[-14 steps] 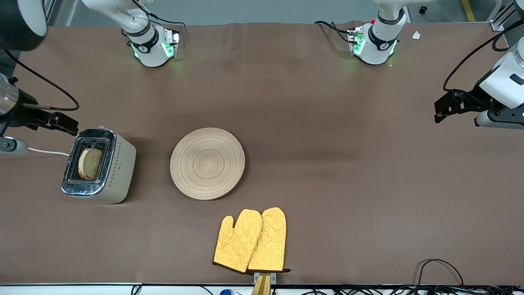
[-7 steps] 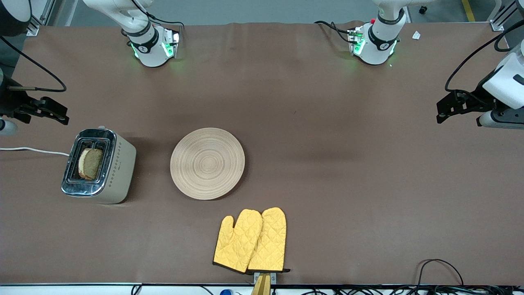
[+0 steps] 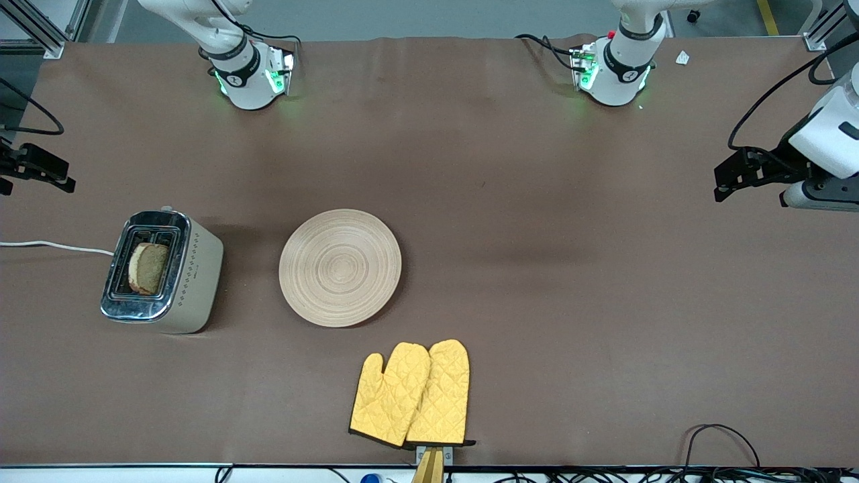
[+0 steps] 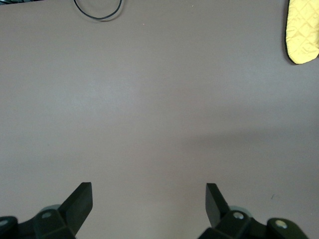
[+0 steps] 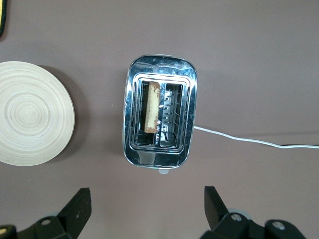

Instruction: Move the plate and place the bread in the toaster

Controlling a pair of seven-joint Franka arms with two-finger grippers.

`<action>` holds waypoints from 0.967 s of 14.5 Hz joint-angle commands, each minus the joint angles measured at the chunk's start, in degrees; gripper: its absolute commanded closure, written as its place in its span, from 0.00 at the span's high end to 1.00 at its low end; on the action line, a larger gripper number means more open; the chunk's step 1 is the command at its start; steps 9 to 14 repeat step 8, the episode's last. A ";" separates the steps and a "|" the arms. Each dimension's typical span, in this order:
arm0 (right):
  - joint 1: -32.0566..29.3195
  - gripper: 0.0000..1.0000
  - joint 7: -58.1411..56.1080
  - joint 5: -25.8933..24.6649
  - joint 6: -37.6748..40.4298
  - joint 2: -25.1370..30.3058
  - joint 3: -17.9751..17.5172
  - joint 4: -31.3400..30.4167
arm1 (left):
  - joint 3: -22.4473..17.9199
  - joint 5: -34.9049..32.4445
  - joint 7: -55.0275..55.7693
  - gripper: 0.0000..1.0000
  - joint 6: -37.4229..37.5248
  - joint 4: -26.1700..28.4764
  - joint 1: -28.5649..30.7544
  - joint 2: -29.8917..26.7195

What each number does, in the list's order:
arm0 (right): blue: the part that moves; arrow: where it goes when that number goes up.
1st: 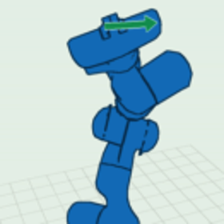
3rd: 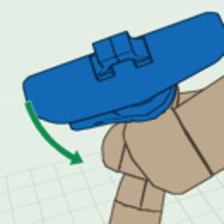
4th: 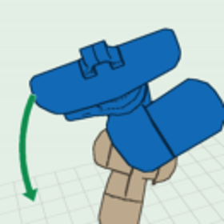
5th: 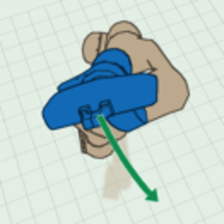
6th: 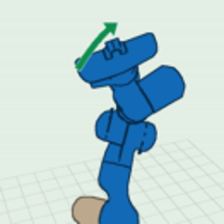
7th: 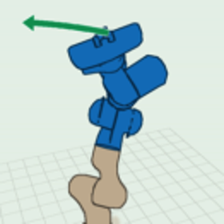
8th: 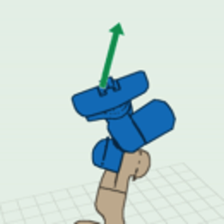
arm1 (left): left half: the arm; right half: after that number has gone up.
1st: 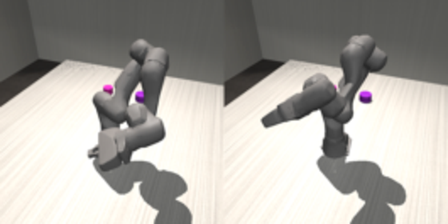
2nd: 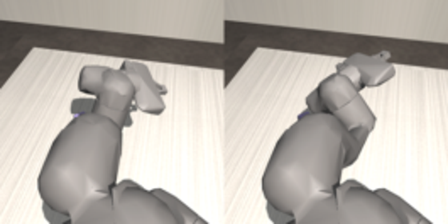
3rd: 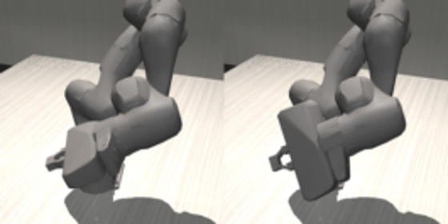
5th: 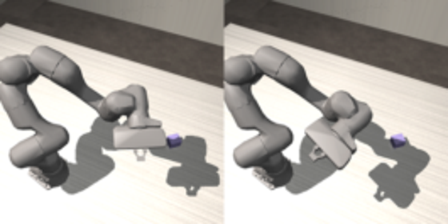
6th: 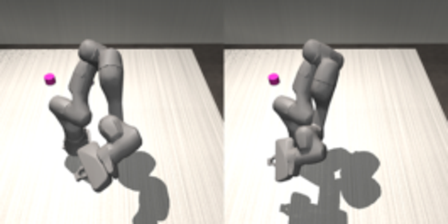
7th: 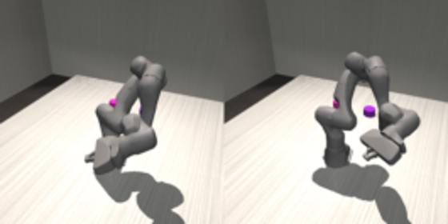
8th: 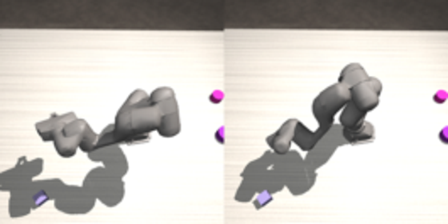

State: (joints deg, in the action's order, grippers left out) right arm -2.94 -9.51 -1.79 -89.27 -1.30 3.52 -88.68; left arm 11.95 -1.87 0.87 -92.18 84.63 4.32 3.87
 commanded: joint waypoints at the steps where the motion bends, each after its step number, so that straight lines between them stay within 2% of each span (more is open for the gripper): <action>1: -0.49 1.00 -1.04 1.26 -0.21 1.74 -0.27 -2.20 | -0.08 -1.21 0.62 1.00 -0.72 -0.07 0.16 -0.35; 14: 0.04 1.00 -0.33 1.26 0.32 1.74 -0.62 -1.67 | 0.18 -1.30 0.54 1.00 -0.45 -0.87 -0.19 -0.18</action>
